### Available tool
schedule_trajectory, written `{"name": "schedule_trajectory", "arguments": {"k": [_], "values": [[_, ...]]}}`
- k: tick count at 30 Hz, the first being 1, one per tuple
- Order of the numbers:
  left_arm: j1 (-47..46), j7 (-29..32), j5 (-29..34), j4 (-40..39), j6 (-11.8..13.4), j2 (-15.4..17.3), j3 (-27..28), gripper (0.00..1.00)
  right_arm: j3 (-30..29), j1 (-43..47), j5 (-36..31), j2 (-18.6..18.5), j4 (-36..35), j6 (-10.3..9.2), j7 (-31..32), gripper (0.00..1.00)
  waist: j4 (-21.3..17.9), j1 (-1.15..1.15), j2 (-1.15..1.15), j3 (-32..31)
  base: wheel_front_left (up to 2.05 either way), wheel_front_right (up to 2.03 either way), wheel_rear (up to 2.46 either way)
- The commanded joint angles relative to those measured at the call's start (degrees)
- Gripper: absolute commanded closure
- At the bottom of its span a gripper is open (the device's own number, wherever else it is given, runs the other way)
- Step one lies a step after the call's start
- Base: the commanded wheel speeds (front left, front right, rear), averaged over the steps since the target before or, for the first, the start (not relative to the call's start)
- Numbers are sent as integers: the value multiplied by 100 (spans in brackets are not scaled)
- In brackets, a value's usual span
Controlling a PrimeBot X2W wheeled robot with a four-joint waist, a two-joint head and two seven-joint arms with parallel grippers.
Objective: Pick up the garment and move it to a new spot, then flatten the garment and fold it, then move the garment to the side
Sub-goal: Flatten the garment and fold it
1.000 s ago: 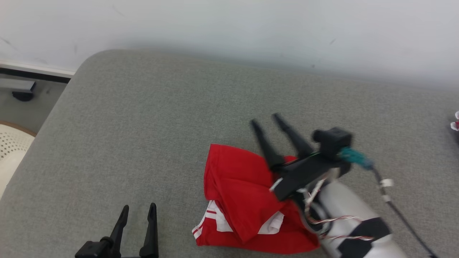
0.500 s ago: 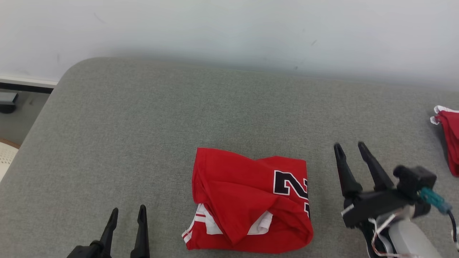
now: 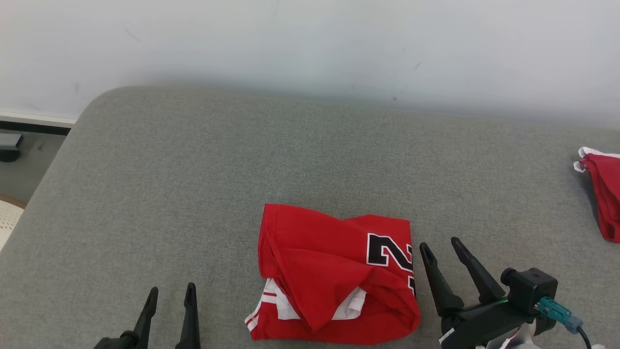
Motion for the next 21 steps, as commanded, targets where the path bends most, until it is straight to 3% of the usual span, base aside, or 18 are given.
{"name": "schedule_trajectory", "arguments": {"k": [1,3,4,5,6,14,21], "values": [[85,-21,31,-1,8,0,1,0,-10,53,0,-20,-12,-12,4,0,9,0,0,-14,0,0,0],[95,-22,33,9,8,0,-11,0,9,62,9,-7,22,-12,7,0,19,0,0,-36,0,0,0],[102,-21,29,10,8,0,-11,0,11,41,34,0,51,-12,-4,20,23,0,0,-44,0,0,0],[108,-21,22,10,8,-1,-24,0,57,-36,-168,-141,157,-12,-34,84,42,0,0,-60,0,0,0],[110,-21,21,11,8,0,-30,0,94,-82,-237,-169,214,-12,-74,100,48,0,0,-66,0,0,0],[60,-21,-9,-9,8,0,-67,0,729,-513,-360,-431,1411,-12,-402,100,133,0,0,-15,0,0,0],[37,-22,-11,-26,8,0,-7,0,1457,-877,-120,-278,2148,-12,-574,100,217,0,0,34,0,0,0]]}}
